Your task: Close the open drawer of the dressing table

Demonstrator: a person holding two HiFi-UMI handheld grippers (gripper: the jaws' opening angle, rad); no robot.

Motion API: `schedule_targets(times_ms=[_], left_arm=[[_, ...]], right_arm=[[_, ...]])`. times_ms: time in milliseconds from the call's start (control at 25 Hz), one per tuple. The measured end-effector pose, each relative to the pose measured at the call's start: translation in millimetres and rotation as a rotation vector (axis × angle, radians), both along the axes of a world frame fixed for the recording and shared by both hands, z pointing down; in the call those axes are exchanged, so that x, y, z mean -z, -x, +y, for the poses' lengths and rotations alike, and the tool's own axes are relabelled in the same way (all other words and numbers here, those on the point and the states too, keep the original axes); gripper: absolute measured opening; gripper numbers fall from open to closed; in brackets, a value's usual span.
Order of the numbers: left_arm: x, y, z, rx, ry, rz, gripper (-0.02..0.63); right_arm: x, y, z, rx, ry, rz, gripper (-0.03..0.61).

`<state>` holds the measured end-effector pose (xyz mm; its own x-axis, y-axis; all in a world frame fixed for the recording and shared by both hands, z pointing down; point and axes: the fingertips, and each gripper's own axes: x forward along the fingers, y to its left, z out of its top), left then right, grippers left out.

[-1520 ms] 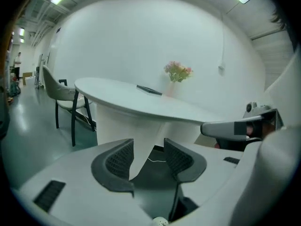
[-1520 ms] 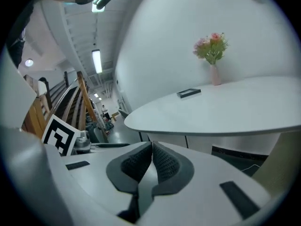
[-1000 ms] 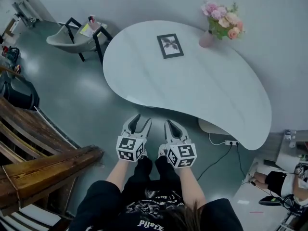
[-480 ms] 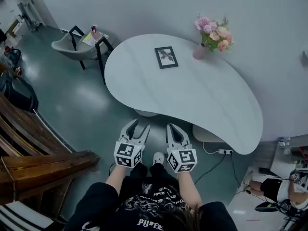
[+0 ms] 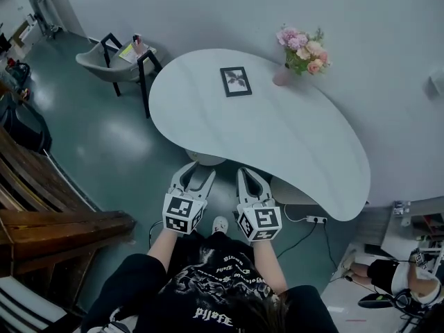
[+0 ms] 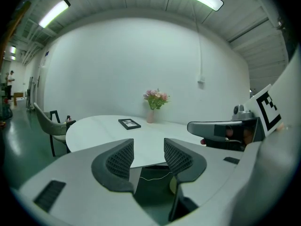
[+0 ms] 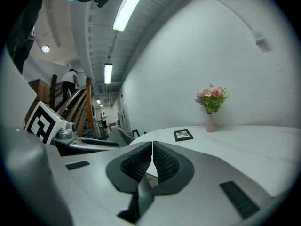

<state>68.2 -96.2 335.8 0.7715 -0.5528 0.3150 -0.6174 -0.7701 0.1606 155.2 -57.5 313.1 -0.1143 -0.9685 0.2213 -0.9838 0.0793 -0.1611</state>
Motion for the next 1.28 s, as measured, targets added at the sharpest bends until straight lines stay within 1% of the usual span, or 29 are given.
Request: schedule_targets(times_ms=[200,400,480,520,560,600,640,800,920,1040,1280], left_arm=[[5.6,-9.5,4.4,-0.004,-0.010,0.010,0.196],[14.7,-16.9,9.8,-0.007,-0.032,0.041,0.189],[15.5,-18.8,13.1,-0.002,-0.034,0.041,0.143],[14.9,-19.6,14.3,-0.001,-0.032,0.035,0.112],[13.8,-20.5,15.3,-0.002,-0.028,0.026,0.068],[12.5,-21.7,16.8,-0.007,-0.024,0.018,0.046],[11.3,-23.1,19.0,-0.013,-0.020,0.014,0.038],[10.3,-27.0,29.1,-0.025,-0.010,0.031,0.028],[10.0,-27.6,35.3,-0.035,-0.022,0.019,0.025],[10.8,-28.1,38.5,-0.038,-0.025,0.024,0.024],[10.6,-26.3,41.8,-0.033,-0.039,0.009,0.025]], right_arm=[[1.3,2.4,4.1,0.029,0.004,0.030,0.028],[0.1,-2.2,10.2,0.039,0.005,0.044,0.028],[-0.6,-5.8,13.3,0.037,0.008,0.046,0.026],[-0.9,-7.4,14.1,0.035,0.008,0.046,0.026],[-1.2,-8.8,14.7,0.033,0.008,0.045,0.028],[-1.7,-9.9,15.6,0.033,0.008,0.043,0.028],[-2.4,-11.1,16.9,0.032,0.008,0.041,0.026],[-5.5,-16.0,23.6,0.026,0.009,0.027,0.026],[-7.0,-18.9,27.9,0.012,0.008,0.008,0.026],[-6.6,-23.3,29.5,-0.006,0.007,-0.016,0.026],[-6.8,-26.1,31.0,-0.009,0.006,-0.008,0.026]])
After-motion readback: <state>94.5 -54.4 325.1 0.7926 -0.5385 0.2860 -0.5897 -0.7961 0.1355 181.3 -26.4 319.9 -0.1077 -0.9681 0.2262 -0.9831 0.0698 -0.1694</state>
